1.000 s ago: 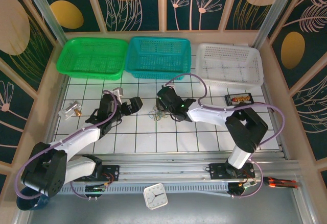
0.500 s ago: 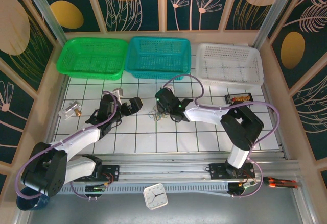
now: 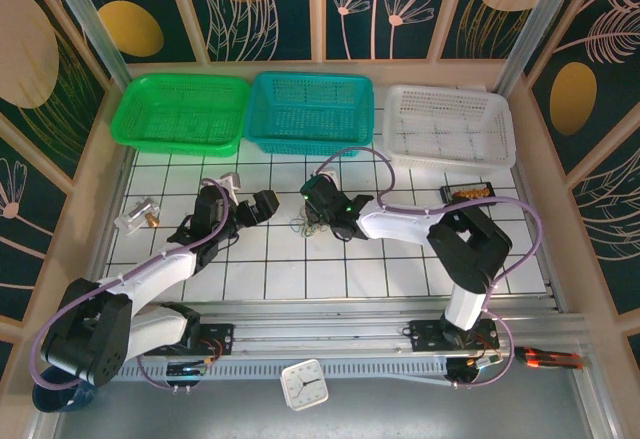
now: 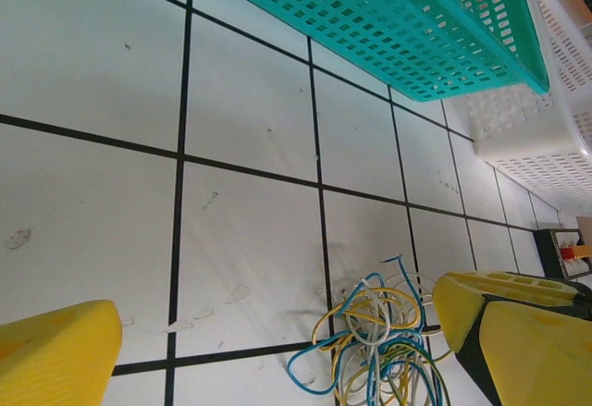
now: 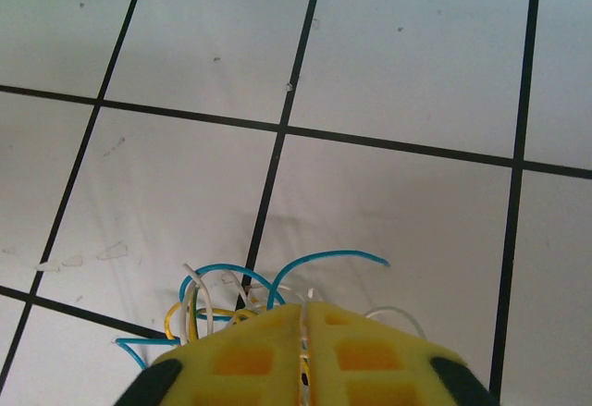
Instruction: Untangle the cables
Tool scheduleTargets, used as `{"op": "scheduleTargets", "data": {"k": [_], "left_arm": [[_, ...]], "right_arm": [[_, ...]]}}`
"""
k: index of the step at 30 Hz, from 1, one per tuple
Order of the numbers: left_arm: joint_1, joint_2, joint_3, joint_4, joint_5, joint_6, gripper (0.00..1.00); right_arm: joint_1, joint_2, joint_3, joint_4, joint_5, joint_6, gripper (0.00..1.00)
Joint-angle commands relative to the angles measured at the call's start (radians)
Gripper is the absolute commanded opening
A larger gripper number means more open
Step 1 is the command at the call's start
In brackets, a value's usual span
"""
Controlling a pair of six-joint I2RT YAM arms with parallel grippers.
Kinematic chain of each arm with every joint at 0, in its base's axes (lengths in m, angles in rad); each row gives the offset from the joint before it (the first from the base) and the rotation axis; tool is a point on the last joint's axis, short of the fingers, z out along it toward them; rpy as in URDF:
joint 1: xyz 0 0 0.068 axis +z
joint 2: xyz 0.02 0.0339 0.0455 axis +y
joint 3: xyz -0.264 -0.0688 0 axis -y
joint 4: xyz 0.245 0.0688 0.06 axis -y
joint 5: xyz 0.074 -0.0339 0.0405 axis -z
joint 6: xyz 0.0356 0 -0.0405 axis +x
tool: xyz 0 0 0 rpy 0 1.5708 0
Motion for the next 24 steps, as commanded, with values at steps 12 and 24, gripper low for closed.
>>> {"op": "scheduleTargets", "data": {"k": [12, 24], "left_arm": [[-0.003, 0.0, -0.012, 0.022, 0.026, 0.01, 0.99], [-0.003, 0.025, -0.001, 0.024, 0.039, 0.026, 0.99]], "right_arm": [[0.011, -0.139, 0.006, -0.033, 0.019, 0.009, 0.0], [-0.026, -0.139, -0.002, -0.035, -0.092, -0.011, 0.3]]}}
